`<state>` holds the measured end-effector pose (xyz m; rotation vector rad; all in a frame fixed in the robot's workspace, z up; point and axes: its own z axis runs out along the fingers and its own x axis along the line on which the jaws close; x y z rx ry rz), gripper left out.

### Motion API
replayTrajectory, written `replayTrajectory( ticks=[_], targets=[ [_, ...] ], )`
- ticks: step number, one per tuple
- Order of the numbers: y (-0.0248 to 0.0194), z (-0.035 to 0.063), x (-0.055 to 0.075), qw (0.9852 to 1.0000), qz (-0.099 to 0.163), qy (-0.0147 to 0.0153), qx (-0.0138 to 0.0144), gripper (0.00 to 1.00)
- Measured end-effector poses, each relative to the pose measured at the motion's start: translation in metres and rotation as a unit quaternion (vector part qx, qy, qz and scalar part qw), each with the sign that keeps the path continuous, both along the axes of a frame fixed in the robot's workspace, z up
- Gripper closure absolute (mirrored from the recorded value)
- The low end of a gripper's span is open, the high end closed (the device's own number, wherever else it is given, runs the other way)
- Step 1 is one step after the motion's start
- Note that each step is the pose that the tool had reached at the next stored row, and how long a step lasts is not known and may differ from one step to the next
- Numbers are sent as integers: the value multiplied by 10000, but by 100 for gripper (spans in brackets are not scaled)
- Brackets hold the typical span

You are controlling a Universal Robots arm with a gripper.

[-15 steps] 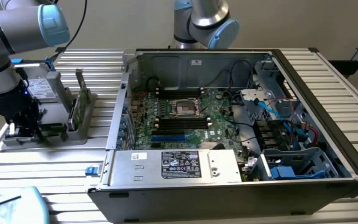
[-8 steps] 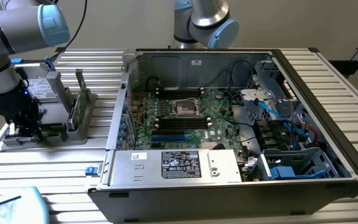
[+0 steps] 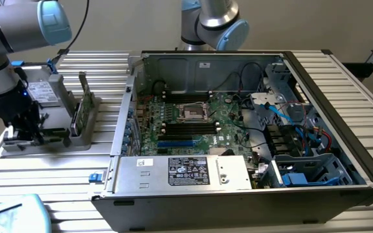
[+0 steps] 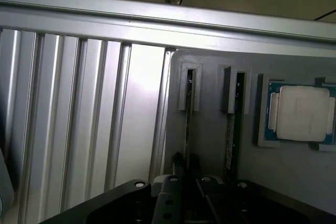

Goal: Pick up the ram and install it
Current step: 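Pick up the ram and move it above insertion slot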

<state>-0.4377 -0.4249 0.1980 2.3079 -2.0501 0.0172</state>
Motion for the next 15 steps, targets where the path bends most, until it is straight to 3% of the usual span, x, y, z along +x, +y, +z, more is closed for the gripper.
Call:
replayTrajectory(
  ticks=[4,15],
  targets=[
    [0,34,0,10000,0,4,0,86],
    [0,254,0,10000,0,10,1,86]
  ],
)
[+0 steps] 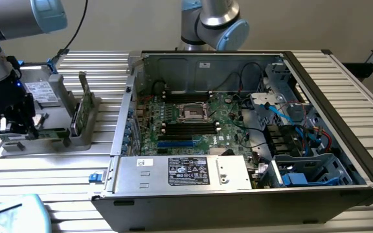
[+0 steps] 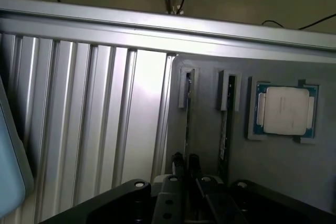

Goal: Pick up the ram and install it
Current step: 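Pick up the ram and move it above insertion slot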

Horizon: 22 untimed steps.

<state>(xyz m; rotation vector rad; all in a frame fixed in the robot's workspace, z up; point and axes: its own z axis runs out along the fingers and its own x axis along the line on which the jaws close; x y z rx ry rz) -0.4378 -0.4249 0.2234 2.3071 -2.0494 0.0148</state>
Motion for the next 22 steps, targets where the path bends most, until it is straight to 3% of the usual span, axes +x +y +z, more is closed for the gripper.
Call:
replayTrajectory(
  ticks=[4,7,16,22],
  targets=[
    [-1,80,16,10000,1,7,0,86],
    [0,156,49,10000,0,29,0,86],
    [0,408,245,9999,0,119,0,86],
    [0,589,400,9998,0,199,0,86]
  ],
)
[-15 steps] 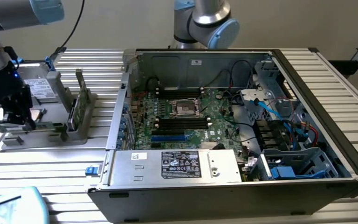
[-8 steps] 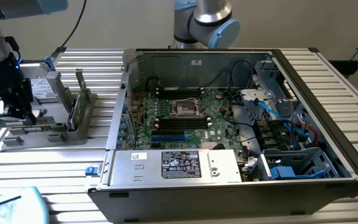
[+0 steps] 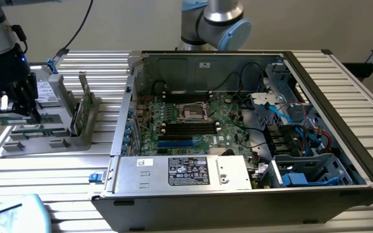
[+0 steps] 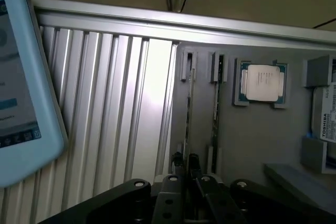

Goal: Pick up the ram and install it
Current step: 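Pick up the ram and move it above insertion slot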

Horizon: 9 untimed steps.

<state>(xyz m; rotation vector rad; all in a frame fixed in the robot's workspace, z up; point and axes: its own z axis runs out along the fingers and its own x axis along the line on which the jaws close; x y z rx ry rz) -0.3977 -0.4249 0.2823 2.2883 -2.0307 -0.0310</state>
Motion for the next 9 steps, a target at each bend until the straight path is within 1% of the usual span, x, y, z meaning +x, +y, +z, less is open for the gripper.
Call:
replayTrajectory(
  ticks=[3,9],
  targets=[
    [-2,108,70,10000,0,48,0,86],
    [-9,298,225,9999,0,163,0,86]
  ],
)
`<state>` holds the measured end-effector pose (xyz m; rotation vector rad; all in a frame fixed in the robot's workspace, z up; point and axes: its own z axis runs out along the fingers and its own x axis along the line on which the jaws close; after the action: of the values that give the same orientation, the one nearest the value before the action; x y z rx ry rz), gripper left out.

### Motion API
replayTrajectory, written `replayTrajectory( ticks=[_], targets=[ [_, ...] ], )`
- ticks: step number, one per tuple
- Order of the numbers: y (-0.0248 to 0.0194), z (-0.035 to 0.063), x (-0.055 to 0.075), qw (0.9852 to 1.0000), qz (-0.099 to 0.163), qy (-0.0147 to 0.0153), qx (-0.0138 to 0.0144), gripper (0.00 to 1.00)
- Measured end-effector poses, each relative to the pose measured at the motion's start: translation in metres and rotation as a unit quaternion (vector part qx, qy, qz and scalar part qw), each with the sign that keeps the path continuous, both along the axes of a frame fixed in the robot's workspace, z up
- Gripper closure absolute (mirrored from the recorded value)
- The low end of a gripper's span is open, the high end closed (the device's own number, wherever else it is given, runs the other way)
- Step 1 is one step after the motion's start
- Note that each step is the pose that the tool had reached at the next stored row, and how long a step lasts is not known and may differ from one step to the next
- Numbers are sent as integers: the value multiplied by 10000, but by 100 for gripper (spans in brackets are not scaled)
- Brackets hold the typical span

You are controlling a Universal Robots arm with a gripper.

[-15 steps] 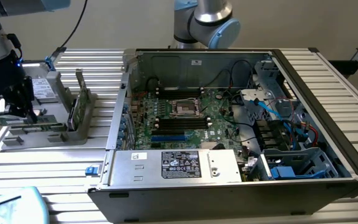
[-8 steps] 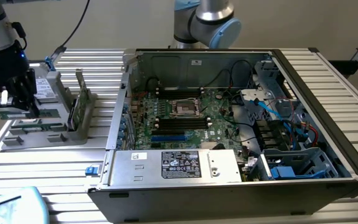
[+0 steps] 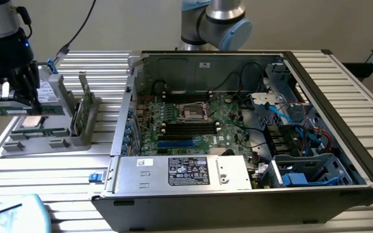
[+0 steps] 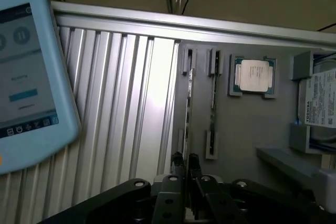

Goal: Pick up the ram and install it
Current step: 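Pick up the ram and move it above insertion slot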

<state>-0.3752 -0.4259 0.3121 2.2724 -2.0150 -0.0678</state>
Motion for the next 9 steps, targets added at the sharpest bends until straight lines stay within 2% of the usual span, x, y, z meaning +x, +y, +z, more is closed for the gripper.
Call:
replayTrajectory(
  ticks=[4,9],
  targets=[
    [-5,103,130,10000,0,80,0,86],
    [-12,224,289,9998,0,197,0,86]
  ],
)
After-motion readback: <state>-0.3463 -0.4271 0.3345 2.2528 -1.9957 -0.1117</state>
